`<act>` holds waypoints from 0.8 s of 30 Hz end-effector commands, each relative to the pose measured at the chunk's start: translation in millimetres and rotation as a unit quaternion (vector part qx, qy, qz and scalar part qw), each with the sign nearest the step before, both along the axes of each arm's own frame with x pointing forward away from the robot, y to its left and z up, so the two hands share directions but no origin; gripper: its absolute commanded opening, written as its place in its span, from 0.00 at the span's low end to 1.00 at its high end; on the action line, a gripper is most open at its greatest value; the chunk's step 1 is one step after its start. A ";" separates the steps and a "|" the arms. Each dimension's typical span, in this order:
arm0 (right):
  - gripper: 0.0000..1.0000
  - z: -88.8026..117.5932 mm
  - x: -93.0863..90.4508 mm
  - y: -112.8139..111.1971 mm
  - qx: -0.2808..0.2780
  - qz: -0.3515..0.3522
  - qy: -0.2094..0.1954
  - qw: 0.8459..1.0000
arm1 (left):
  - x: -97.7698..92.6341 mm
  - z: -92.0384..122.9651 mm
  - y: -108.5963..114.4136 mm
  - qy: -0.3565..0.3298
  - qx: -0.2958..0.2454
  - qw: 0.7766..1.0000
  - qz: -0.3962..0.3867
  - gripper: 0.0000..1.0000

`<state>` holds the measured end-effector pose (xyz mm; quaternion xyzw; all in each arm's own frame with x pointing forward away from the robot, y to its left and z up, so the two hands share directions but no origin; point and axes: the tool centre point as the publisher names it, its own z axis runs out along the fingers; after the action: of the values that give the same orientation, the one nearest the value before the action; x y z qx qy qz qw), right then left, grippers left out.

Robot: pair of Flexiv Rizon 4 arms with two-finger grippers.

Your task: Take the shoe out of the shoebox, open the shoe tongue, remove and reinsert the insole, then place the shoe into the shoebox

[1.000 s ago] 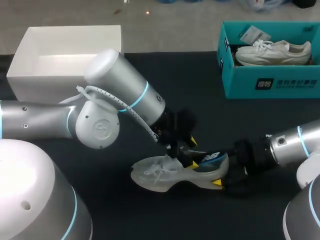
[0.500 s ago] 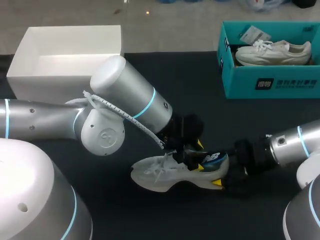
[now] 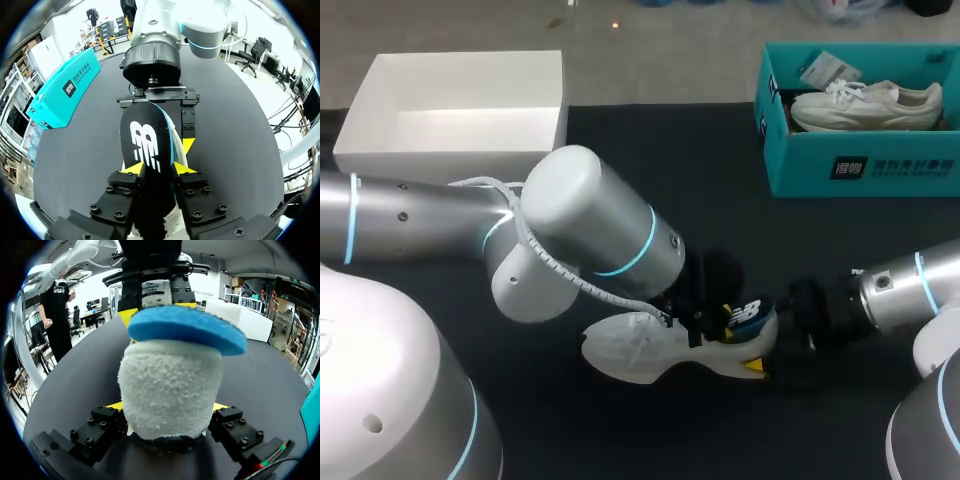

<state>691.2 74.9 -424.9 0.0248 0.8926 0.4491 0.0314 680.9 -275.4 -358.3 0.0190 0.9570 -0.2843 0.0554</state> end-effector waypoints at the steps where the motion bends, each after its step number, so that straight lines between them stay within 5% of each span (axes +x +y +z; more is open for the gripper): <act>1: 0.00 -4.9 -0.9 3.5 -0.002 -0.001 -0.001 1.000 | -2.3 2.9 0.7 -0.008 0.000 1.000 0.006 0.00; 24: 0.00 -4.9 -0.9 3.5 -0.002 -0.001 -0.001 1.000 | -8.7 50.8 9.7 0.014 -0.138 0.990 0.000 0.00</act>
<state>691.1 74.8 -424.9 0.0248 0.8926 0.4491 0.0314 671.1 -275.8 -307.4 -0.0008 0.9239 -0.3789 0.0533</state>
